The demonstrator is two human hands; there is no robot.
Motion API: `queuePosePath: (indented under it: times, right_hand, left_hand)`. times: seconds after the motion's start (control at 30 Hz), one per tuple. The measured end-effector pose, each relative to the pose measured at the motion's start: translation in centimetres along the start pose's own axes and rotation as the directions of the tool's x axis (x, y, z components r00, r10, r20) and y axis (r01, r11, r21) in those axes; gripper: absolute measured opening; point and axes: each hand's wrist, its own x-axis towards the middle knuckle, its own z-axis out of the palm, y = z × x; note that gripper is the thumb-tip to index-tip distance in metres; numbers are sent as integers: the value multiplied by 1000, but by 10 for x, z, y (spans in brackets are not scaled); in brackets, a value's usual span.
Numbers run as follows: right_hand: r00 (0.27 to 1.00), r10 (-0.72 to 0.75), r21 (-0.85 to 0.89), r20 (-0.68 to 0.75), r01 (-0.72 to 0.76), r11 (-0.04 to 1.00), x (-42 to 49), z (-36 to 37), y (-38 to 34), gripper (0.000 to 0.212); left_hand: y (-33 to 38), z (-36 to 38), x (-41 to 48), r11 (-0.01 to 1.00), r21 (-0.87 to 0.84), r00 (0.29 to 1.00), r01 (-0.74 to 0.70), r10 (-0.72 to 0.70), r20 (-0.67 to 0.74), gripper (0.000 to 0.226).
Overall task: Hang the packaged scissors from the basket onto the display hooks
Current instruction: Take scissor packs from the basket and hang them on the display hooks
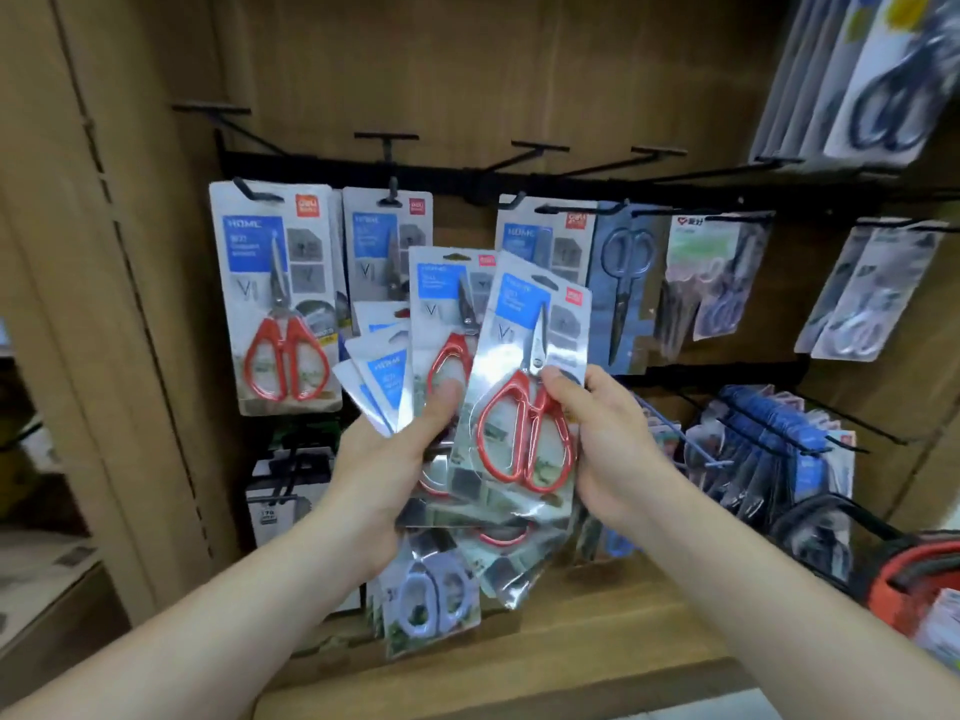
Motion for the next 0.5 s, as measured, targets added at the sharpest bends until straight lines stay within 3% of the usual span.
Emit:
queuePosePath:
  times: [0.13,0.27,0.37,0.5]
  right_hand:
    - [984,130,-83,124,-120,989,-4,-25,-3,26]
    - [978,195,-141,71,-184,973,-1,-43,-3,23]
    - [990,135,-237,39,-122,964,5,-49,-12,9]
    - [971,-59,-407,233,152,900,8,-37,-30,9]
  left_hand:
    - [-11,-3,-7,993,7,992,117,-116,-48,30]
    - [-16,-9,-17,970,45,968,240,-236,-86,19]
    - [-11,-21,-21,966,103,970,239,-232,-77,27]
    - [7,-41,-22,952,175,967,253,-250,-38,23]
